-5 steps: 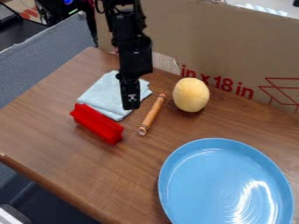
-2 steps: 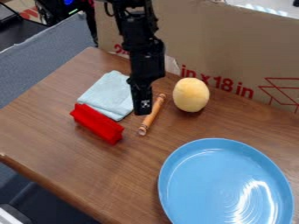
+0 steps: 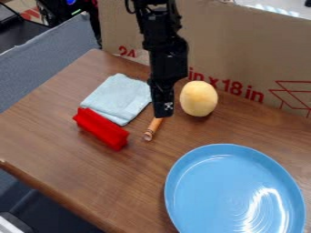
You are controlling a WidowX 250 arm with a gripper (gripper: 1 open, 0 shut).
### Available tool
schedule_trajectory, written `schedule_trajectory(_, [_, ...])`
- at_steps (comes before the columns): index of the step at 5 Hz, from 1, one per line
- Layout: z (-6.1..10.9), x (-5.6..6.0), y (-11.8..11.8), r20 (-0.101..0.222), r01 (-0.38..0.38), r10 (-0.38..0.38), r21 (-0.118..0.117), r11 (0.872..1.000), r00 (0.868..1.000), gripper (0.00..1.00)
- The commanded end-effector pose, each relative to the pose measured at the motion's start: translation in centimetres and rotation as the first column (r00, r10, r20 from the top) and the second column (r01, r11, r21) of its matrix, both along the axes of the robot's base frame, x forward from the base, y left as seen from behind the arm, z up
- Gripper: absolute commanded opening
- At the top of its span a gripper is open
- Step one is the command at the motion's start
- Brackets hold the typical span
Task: Move the cloth to the right side of the table
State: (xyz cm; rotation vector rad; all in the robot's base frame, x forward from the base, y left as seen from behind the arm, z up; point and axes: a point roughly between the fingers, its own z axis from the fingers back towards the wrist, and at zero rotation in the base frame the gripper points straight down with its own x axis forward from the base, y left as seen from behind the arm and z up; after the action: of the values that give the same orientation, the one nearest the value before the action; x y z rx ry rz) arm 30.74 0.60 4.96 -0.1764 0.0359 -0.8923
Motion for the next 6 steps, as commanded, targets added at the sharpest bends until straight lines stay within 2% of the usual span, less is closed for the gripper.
schedule_trajectory(1, [2.2,-1.1,-0.2,0.067,-0.016,0.017,-0.015,1.0,0.998,0.0])
schedule_trajectory(2, [3.9,-1.0,-2.1,0.073,-0.032,0.035,-0.043,0.999,0.997,0.0])
schedule_trajectory(3, [5.5,-1.3,-3.7,0.065,-0.077,0.08,-0.044,0.996,0.995,0.0])
schedule_trajectory(4, [5.6,-2.0,-2.8,0.057,-0.084,0.089,-0.082,0.993,0.994,0.0])
schedule_trajectory(5, [6.3,-2.8,-2.4,0.07,-0.089,0.1,-0.139,0.986,0.993,0.0])
schedule_trajectory(6, [5.1,-3.3,-1.4,0.069,-0.091,0.104,-0.163,0.982,0.992,0.0])
